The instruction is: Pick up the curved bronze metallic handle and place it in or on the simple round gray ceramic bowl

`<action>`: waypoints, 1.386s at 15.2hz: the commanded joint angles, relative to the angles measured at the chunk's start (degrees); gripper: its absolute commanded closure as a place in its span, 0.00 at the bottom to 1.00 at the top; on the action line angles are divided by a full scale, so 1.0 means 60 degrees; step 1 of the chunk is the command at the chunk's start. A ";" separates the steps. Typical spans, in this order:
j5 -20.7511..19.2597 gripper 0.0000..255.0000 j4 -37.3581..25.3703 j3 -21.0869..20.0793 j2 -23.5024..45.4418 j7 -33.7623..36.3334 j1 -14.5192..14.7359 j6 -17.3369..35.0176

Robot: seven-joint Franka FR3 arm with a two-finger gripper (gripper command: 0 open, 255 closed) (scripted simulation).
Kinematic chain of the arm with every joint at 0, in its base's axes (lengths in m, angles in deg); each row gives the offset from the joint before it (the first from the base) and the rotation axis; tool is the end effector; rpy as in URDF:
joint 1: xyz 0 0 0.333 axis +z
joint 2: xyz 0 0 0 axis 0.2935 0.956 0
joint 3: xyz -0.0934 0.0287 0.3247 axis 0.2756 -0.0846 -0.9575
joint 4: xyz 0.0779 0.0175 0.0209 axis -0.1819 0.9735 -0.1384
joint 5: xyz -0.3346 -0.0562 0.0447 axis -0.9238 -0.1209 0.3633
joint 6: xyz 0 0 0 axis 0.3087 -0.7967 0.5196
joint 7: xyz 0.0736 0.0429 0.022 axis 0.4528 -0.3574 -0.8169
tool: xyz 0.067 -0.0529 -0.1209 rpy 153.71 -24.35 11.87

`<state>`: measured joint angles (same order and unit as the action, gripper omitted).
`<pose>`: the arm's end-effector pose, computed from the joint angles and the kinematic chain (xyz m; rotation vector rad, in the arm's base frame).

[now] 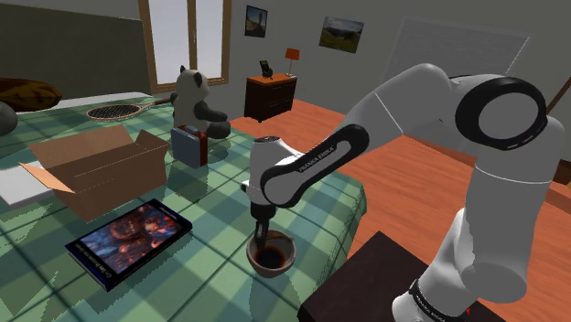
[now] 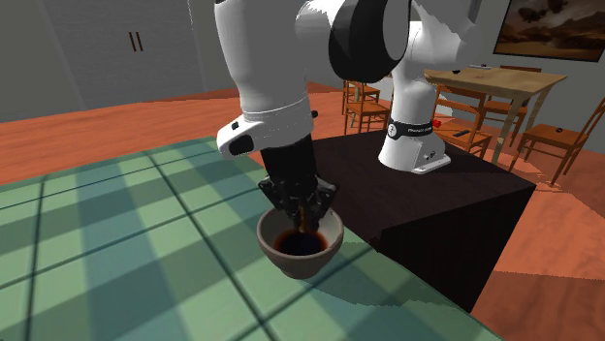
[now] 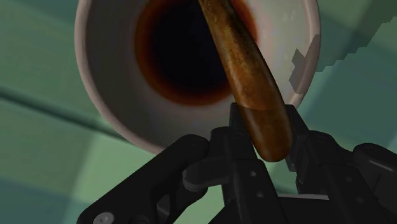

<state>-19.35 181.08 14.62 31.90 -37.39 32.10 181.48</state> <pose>0.4352 0.2476 0.2698 -2.8139 -1.0780 0.2440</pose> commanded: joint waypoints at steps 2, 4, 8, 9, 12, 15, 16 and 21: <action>-0.0060 1.00 0.0028 0.0024 0.0311 0.0015 0.0032 0.0338; -0.0109 1.00 0.0038 0.0050 0.0561 0.0022 0.0056 0.0594; -0.0109 1.00 0.0038 0.0050 0.0561 0.0022 0.0056 0.0594; -0.0109 1.00 0.0038 0.0050 0.0561 0.0022 0.0056 0.0594; -0.0109 1.00 0.0037 0.0050 0.0561 0.0023 0.0057 0.0593; -0.0109 0.00 0.0037 0.0050 0.0561 0.0023 0.0057 0.0593; -0.0109 0.00 0.0037 0.0050 0.0561 0.0023 0.0057 0.0593; -0.0012 0.00 -0.0235 0.0026 -0.0080 -0.0052 -0.0060 -0.0318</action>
<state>-19.62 179.96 14.85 32.57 -37.60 31.91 181.08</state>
